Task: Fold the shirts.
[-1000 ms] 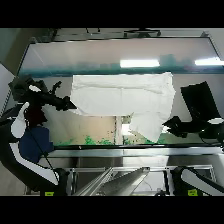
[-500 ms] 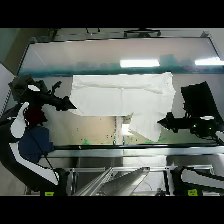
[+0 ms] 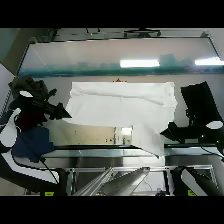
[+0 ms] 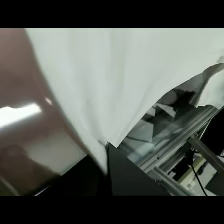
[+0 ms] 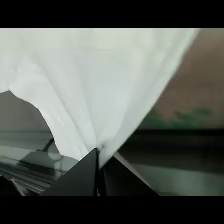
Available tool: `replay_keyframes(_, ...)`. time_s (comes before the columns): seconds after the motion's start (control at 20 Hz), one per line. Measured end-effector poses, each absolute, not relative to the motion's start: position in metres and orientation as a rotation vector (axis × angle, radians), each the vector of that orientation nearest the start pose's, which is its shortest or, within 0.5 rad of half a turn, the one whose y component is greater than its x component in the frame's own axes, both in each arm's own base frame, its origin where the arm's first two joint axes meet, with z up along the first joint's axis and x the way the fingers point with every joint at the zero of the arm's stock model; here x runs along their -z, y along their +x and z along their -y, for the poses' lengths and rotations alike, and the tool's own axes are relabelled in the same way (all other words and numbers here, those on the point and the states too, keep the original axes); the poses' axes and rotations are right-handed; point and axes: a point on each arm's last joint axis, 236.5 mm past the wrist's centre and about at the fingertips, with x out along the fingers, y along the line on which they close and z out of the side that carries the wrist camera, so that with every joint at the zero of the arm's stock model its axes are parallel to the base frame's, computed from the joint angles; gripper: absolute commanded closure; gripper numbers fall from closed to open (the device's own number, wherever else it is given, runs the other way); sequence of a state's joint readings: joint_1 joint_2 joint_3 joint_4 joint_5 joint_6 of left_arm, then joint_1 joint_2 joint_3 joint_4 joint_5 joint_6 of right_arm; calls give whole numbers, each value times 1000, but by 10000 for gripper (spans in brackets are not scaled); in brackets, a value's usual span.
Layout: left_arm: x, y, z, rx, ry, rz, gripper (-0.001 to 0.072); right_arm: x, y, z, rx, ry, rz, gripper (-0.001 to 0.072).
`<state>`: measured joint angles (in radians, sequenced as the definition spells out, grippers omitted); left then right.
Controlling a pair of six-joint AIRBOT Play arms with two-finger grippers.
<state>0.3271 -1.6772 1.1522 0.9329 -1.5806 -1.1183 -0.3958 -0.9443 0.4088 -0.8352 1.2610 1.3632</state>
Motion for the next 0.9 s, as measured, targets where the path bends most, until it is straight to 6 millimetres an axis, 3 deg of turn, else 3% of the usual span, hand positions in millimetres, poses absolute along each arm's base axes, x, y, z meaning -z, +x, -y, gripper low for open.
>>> replay_keyframes(0.25, 58, 242, 44, 539, -679, -1874, 677, 46, 171, -64, -68, 816, -1474, 692)
replay_keyframes(0.4, 45, 232, 44, 519, -692, -1836, 676, 30, 175, -68, -85, 812, -1405, 692)
replay_keyframes(0.55, 18, 254, 43, 540, -723, -1700, 676, -3, 210, -77, -187, 850, -1273, 692)
replay_keyframes(0.7, -3, 284, 32, 528, -715, -1588, 676, -38, 260, -78, -284, 896, -1154, 692)
replay_keyframes(0.8, -9, 308, 23, 508, -710, -1535, 677, -49, 296, -73, -330, 922, -1107, 692)
replay_keyframes(0.9, -7, 331, 14, 492, -700, -1503, 678, -46, 329, -65, -359, 942, -1091, 692)
